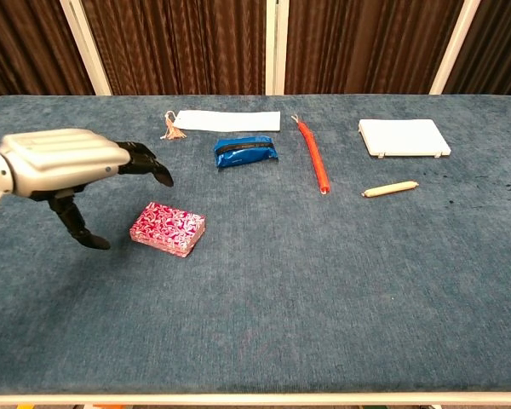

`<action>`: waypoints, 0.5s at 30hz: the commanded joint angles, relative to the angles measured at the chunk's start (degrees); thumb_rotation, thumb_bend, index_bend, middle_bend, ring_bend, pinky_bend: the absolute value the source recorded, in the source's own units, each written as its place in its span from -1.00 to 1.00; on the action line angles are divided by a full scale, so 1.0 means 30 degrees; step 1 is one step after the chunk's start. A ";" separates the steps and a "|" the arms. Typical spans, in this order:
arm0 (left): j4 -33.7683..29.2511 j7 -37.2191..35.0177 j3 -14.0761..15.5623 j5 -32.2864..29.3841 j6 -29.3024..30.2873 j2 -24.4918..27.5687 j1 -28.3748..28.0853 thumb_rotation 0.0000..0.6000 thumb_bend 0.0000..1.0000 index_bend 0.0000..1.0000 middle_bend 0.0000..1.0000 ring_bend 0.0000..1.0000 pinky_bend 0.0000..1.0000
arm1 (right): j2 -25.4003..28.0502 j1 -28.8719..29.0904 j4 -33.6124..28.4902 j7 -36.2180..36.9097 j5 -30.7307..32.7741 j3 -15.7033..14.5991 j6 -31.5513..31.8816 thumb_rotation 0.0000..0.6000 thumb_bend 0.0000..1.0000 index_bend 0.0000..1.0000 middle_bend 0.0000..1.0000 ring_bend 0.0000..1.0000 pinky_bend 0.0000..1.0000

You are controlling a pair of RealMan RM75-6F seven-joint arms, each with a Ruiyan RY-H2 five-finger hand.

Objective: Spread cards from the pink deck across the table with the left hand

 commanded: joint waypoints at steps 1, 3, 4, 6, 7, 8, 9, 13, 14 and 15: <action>0.0273 0.0528 -0.0022 -0.0679 -0.0220 -0.0501 -0.0305 1.00 -0.72 -0.63 -0.66 -0.87 -0.55 | -0.0025 -0.0019 0.0083 0.0069 0.0028 0.0019 0.0024 1.00 -0.80 -1.00 -1.00 -1.00 -1.00; 0.0360 0.0739 -0.0026 -0.0960 -0.0271 -0.0651 -0.0446 1.00 -0.72 -0.62 -0.65 -0.87 -0.55 | -0.0034 -0.0019 0.0129 0.0120 0.0032 0.0022 0.0016 1.00 -0.80 -1.00 -1.00 -1.00 -1.00; 0.0417 0.0886 -0.0033 -0.1136 -0.0289 -0.0745 -0.0541 1.00 -0.72 -0.62 -0.65 -0.87 -0.55 | -0.0046 -0.0015 0.0157 0.0135 0.0027 0.0027 0.0012 1.00 -0.80 -1.00 -1.00 -1.00 -1.00; 0.0475 0.1036 -0.0058 -0.1402 -0.0307 -0.0884 -0.0674 1.00 -0.71 -0.61 -0.64 -0.87 -0.55 | -0.0079 -0.0005 0.0189 0.0147 0.0016 0.0019 -0.0016 1.00 -0.80 -1.00 -1.00 -1.00 -1.00; 0.0502 0.1110 -0.0070 -0.1567 -0.0329 -0.0959 -0.0764 1.00 -0.71 -0.61 -0.63 -0.87 -0.55 | -0.0102 0.0005 0.0202 0.0148 -0.0007 0.0007 -0.0040 1.00 -0.80 -1.00 -1.00 -1.00 -1.00; 0.0528 0.1173 -0.0072 -0.1670 -0.0341 -0.1010 -0.0832 1.00 -0.69 -0.59 -0.62 -0.87 -0.55 | -0.0119 0.0012 0.0215 0.0145 -0.0023 -0.0007 -0.0063 1.00 -0.80 -1.00 -1.00 -1.00 -1.00; 0.0558 0.1236 -0.0068 -0.1764 -0.0352 -0.1060 -0.0899 1.00 -0.68 -0.58 -0.62 -0.87 -0.55 | -0.0141 0.0020 0.0228 0.0136 -0.0041 -0.0022 -0.0089 1.00 -0.80 -1.00 -1.00 -1.00 -1.00; 0.0797 0.1449 0.0026 -0.2150 -0.0430 -0.1319 -0.1172 1.00 -0.64 -0.54 -0.58 -0.87 -0.55 | -0.0229 0.0047 0.0285 0.0071 -0.0086 -0.0072 -0.0185 1.00 -0.80 -1.00 -1.00 -1.00 -1.00; 0.0881 0.1478 0.0041 -0.2248 -0.0458 -0.1383 -0.1229 1.00 -0.63 -0.54 -0.57 -0.87 -0.55 | -0.0237 0.0047 0.0293 0.0074 -0.0084 -0.0072 -0.0189 1.00 -0.80 -1.00 -1.00 -1.00 -1.00; 0.0978 0.1510 0.0052 -0.2321 -0.0461 -0.1461 -0.1284 1.00 -0.62 -0.54 -0.57 -0.87 -0.55 | -0.0240 0.0045 0.0300 0.0079 -0.0081 -0.0070 -0.0186 1.00 -0.80 -1.00 -1.00 -1.00 -1.00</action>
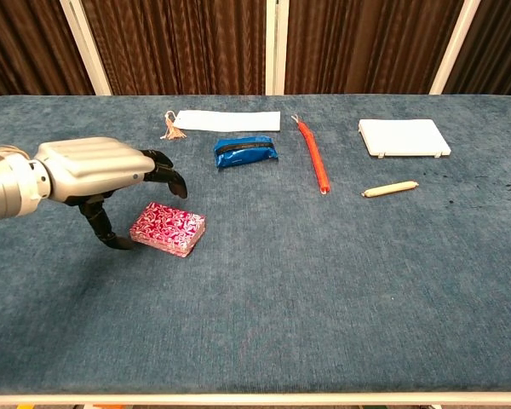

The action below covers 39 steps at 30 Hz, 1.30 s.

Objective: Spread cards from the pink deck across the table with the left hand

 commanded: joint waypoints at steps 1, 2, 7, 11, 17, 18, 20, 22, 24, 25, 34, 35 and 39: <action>0.0320 0.0106 0.0051 -0.0158 0.0047 -0.0266 -0.0162 1.00 -0.61 -0.54 -0.57 -0.87 -0.55 | 0.0004 -0.0008 0.0011 0.0013 0.0012 0.0011 0.0017 1.00 -0.80 -1.00 -1.00 -1.00 -1.00; 0.0454 0.0131 0.0076 -0.0131 0.0122 -0.0376 -0.0197 1.00 -0.61 -0.53 -0.56 -0.87 -0.55 | 0.0008 -0.0015 0.0015 0.0020 0.0019 0.0021 0.0036 1.00 -0.80 -1.00 -1.00 -1.00 -1.00; 0.0987 0.0062 0.0138 -0.0281 0.0077 -0.0778 -0.0490 1.00 -0.61 -0.52 -0.54 -0.87 -0.55 | 0.0032 -0.0060 0.0059 0.0099 0.0100 0.0069 0.0108 1.00 -0.80 -1.00 -1.00 -1.00 -1.00; 0.1293 0.0109 0.0282 -0.0528 -0.0081 -0.1070 -0.0671 1.00 -0.61 -0.50 -0.53 -0.87 -0.55 | 0.0023 -0.0060 0.0141 0.0200 0.0170 0.0073 0.0045 1.00 -0.80 -1.00 -1.00 -1.00 -1.00; 0.1780 0.0106 0.0458 -0.0766 0.0056 -0.1461 -0.0756 1.00 -0.56 -0.47 -0.50 -0.87 -0.55 | -0.0003 -0.0066 0.0305 0.0387 0.0239 0.0093 0.0011 1.00 -0.80 -1.00 -1.00 -1.00 -1.00; 0.1828 0.0102 0.0480 -0.0766 0.0098 -0.1493 -0.0763 1.00 -0.55 -0.47 -0.50 -0.87 -0.55 | -0.0004 -0.0064 0.0322 0.0410 0.0249 0.0101 0.0010 1.00 -0.80 -1.00 -1.00 -1.00 -1.00; 0.1862 -0.0007 0.0476 -0.0742 0.0208 -0.1496 -0.0782 1.00 -0.54 -0.46 -0.49 -0.87 -0.55 | -0.0013 -0.0065 0.0365 0.0456 0.0287 0.0110 -0.0014 1.00 -0.80 -1.00 -1.00 -1.00 -1.00; 0.1777 -0.0106 0.0474 -0.0729 0.0281 -0.1417 -0.0805 1.00 -0.54 -0.46 -0.49 -0.87 -0.55 | -0.0044 -0.0057 0.0426 0.0491 0.0322 0.0112 -0.0058 1.00 -0.80 -1.00 -1.00 -1.00 -1.00; 0.1619 -0.0131 0.0504 -0.0728 0.0310 -0.1278 -0.0840 1.00 -0.54 -0.46 -0.49 -0.87 -0.55 | -0.0074 -0.0036 0.0473 0.0491 0.0372 0.0113 -0.0138 1.00 -0.80 -1.00 -1.00 -1.00 -1.00; 0.1556 -0.0117 0.0525 -0.0748 0.0312 -0.1230 -0.0854 1.00 -0.54 -0.46 -0.49 -0.87 -0.55 | -0.0086 -0.0023 0.0485 0.0483 0.0403 0.0112 -0.0188 1.00 -0.80 -1.00 -1.00 -1.00 -1.00; 0.1847 -0.0197 0.0708 -0.1045 0.0235 -0.1380 -0.0969 1.00 -0.54 -0.45 -0.47 -0.87 -0.55 | -0.0062 -0.0020 0.0343 0.0310 0.0415 0.0087 -0.0253 1.00 -0.80 -1.00 -1.00 -1.00 -1.00; 0.1890 -0.0227 0.0708 -0.1041 0.0269 -0.1412 -0.0974 1.00 -0.54 -0.45 -0.47 -0.87 -0.55 | -0.0048 -0.0028 0.0329 0.0309 0.0432 0.0094 -0.0246 1.00 -0.80 -1.00 -1.00 -1.00 -1.00; 0.1940 -0.0473 0.0752 -0.0878 0.0436 -0.1508 -0.0958 1.00 -0.53 -0.42 -0.43 -0.87 -0.55 | -0.0032 -0.0034 0.0333 0.0312 0.0495 0.0109 -0.0274 1.00 -0.80 -1.00 -1.00 -1.00 -1.00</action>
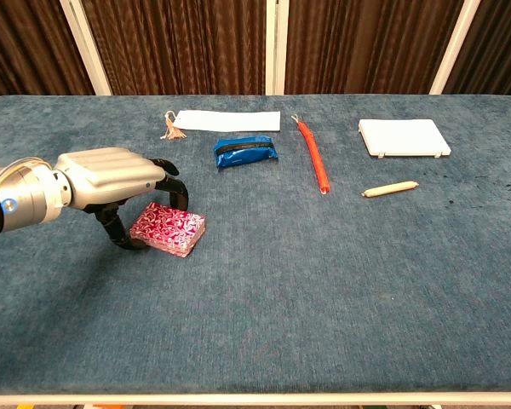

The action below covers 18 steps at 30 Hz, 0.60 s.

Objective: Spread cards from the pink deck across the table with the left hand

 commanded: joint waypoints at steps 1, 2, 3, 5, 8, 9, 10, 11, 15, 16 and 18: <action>0.0019 -0.0130 0.0070 0.0138 0.0050 -0.0028 -0.0009 1.00 -0.53 -0.42 -0.43 -0.87 -0.55 | -0.0014 0.0009 0.0030 -0.0057 0.0056 0.0009 -0.0050 1.00 -0.80 -1.00 -1.00 -1.00 -1.00; 0.0016 -0.0176 0.0087 0.0178 0.0051 -0.0026 -0.0019 1.00 -0.52 -0.42 -0.43 -0.87 -0.55 | -0.0026 0.0013 0.0043 -0.0111 0.0102 0.0017 -0.0082 1.00 -0.80 -1.00 -1.00 -1.00 -1.00; 0.0035 -0.0216 0.0096 0.0221 0.0064 -0.0027 -0.0030 1.00 -0.52 -0.41 -0.43 -0.87 -0.55 | -0.0035 0.0019 0.0039 -0.0149 0.0146 0.0020 -0.0124 1.00 -0.80 -1.00 -1.00 -1.00 -1.00; 0.0115 -0.0315 0.0117 0.0258 0.0086 -0.0047 -0.0035 1.00 -0.52 -0.40 -0.42 -0.87 -0.55 | -0.0043 0.0023 0.0007 -0.0175 0.0229 0.0018 -0.0205 1.00 -0.80 -1.00 -1.00 -1.00 -1.00; 0.0248 -0.0450 0.0167 0.0247 0.0034 -0.0101 -0.0043 1.00 -0.52 -0.40 -0.41 -0.87 -0.55 | -0.0051 0.0015 0.0008 -0.0224 0.0294 0.0034 -0.0226 1.00 -0.80 -1.00 -1.00 -1.00 -1.00; 0.0280 -0.0480 0.0178 0.0253 0.0031 -0.0114 -0.0047 1.00 -0.52 -0.39 -0.41 -0.87 -0.55 | -0.0050 0.0011 0.0005 -0.0229 0.0307 0.0041 -0.0221 1.00 -0.80 -1.00 -1.00 -1.00 -1.00; 0.0300 -0.0540 0.0176 0.0259 0.0025 -0.0110 -0.0056 1.00 -0.52 -0.39 -0.41 -0.87 -0.55 | -0.0048 0.0005 0.0009 -0.0228 0.0326 0.0050 -0.0215 1.00 -0.80 -1.00 -1.00 -1.00 -1.00; 0.0307 -0.0587 0.0173 0.0268 0.0027 -0.0106 -0.0061 1.00 -0.52 -0.39 -0.41 -0.87 -0.55 | -0.0046 0.0004 0.0010 -0.0229 0.0336 0.0058 -0.0213 1.00 -0.80 -1.00 -1.00 -1.00 -1.00; 0.0329 -0.0822 0.0170 0.0379 0.0125 -0.0132 -0.0047 1.00 -0.52 -0.38 -0.39 -0.87 -0.55 | -0.0035 0.0014 0.0001 -0.0220 0.0405 0.0085 -0.0260 1.00 -0.80 -1.00 -1.00 -1.00 -1.00; 0.0339 -0.0881 0.0186 0.0427 0.0146 -0.0144 -0.0042 1.00 -0.51 -0.37 -0.39 -0.87 -0.55 | -0.0040 0.0016 0.0008 -0.0213 0.0413 0.0082 -0.0279 1.00 -0.80 -1.00 -1.00 -1.00 -1.00; 0.0349 -0.0990 0.0202 0.0523 0.0214 -0.0162 -0.0025 1.00 -0.51 -0.37 -0.38 -0.87 -0.55 | -0.0053 0.0021 0.0019 -0.0219 0.0415 0.0076 -0.0301 1.00 -0.80 -1.00 -1.00 -1.00 -1.00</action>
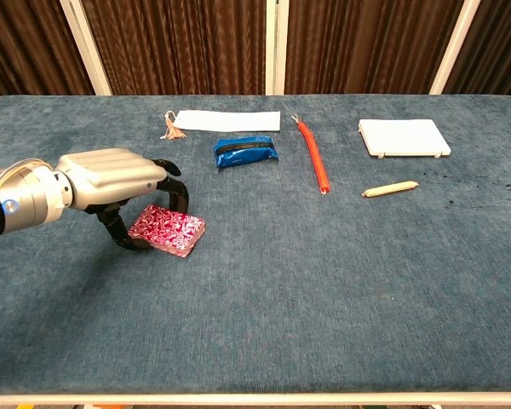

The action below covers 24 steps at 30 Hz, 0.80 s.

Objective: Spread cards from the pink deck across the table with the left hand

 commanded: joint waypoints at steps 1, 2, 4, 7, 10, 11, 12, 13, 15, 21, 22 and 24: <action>0.0022 -0.0175 0.0031 0.0139 0.0087 -0.0030 0.0031 1.00 -0.51 -0.37 -0.38 -0.87 -0.55 | -0.0016 0.0005 0.0009 -0.0012 -0.0010 -0.0012 -0.0022 1.00 -0.80 -1.00 -1.00 -1.00 -1.00; 0.0038 -0.0266 0.0038 0.0182 0.0102 -0.0035 0.0043 1.00 -0.50 -0.37 -0.38 -0.87 -0.55 | -0.0018 0.0011 0.0013 -0.0023 -0.0019 -0.0019 -0.0037 1.00 -0.80 -1.00 -1.00 -1.00 -1.00; 0.0102 -0.0458 0.0055 0.0263 0.0140 -0.0053 0.0075 1.00 -0.50 -0.36 -0.37 -0.87 -0.55 | 0.0004 0.0041 0.0024 -0.0059 -0.0061 -0.0050 -0.0106 1.00 -0.80 -1.00 -1.00 -1.00 -1.00; 0.0219 -0.0760 0.0066 0.0346 0.0117 -0.0073 0.0098 1.00 -0.49 -0.34 -0.36 -0.87 -0.55 | 0.0002 0.0072 0.0025 -0.0168 -0.0052 -0.0049 -0.0165 1.00 -0.80 -1.00 -1.00 -1.00 -1.00; 0.0367 -0.1037 0.0048 0.0520 0.0292 -0.0160 0.0162 1.00 -0.49 -0.31 -0.33 -0.83 -0.55 | 0.0000 0.0098 -0.0008 -0.0225 0.0011 -0.0027 -0.0228 1.00 -0.80 -1.00 -1.00 -1.00 -1.00; 0.0407 -0.1143 0.0043 0.0592 0.0363 -0.0195 0.0189 1.00 -0.49 -0.30 -0.32 -0.82 -0.55 | -0.0002 0.0103 -0.0022 -0.0243 0.0029 -0.0023 -0.0243 1.00 -0.80 -1.00 -1.00 -1.00 -1.00; 0.0447 -0.1242 0.0049 0.0668 0.0436 -0.0238 0.0221 1.00 -0.49 -0.29 -0.32 -0.81 -0.55 | -0.0002 0.0110 -0.0034 -0.0258 0.0046 -0.0016 -0.0258 1.00 -0.80 -1.00 -1.00 -1.00 -1.00; 0.0496 -0.1373 0.0038 0.0758 0.0514 -0.0274 0.0248 1.00 -0.49 -0.29 -0.32 -0.81 -0.55 | -0.0001 0.0118 -0.0047 -0.0274 0.0062 -0.0008 -0.0271 1.00 -0.80 -1.00 -1.00 -1.00 -1.00; 0.0540 -0.1547 0.0043 0.0869 0.0545 -0.0292 0.0262 1.00 -0.48 -0.29 -0.32 -0.81 -0.55 | 0.0009 0.0127 -0.0081 -0.0308 0.0093 0.0003 -0.0294 1.00 -0.80 -1.00 -1.00 -1.00 -1.00; 0.0650 -0.1906 0.0039 0.1058 0.0511 -0.0277 0.0260 1.00 -0.48 -0.29 -0.31 -0.81 -0.55 | -0.0006 0.0099 -0.0089 -0.0349 0.0116 -0.0004 -0.0272 1.00 -0.80 -1.00 -1.00 -1.00 -1.00; 0.0684 -0.1944 0.0038 0.1085 0.0513 -0.0285 0.0261 1.00 -0.48 -0.29 -0.31 -0.81 -0.55 | -0.0021 0.0092 -0.0073 -0.0343 0.0110 -0.0013 -0.0268 1.00 -0.80 -1.00 -1.00 -1.00 -1.00; 0.0728 -0.1995 0.0038 0.1128 0.0507 -0.0284 0.0257 1.00 -0.48 -0.28 -0.30 -0.81 -0.55 | -0.0041 0.0081 -0.0039 -0.0345 0.0117 -0.0028 -0.0278 1.00 -0.80 -1.00 -1.00 -1.00 -1.00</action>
